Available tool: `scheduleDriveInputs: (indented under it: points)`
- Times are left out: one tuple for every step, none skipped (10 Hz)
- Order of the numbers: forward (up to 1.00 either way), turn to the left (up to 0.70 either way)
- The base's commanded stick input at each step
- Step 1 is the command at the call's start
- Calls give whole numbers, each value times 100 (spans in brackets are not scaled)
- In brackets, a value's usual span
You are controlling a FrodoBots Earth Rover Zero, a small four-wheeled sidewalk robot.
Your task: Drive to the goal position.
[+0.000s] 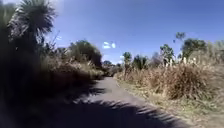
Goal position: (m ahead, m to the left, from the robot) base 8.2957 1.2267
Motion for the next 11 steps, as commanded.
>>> scheduleDriveInputs:
  points:
    - [70, 0]
    - [70, 1]
    - [70, 3]
    - [70, 4]
    - [70, 12]
    - [70, 22]
    - [70, 33]
    - [70, 0]
    - [70, 0]
    - [70, 0]
    - [70, 0]
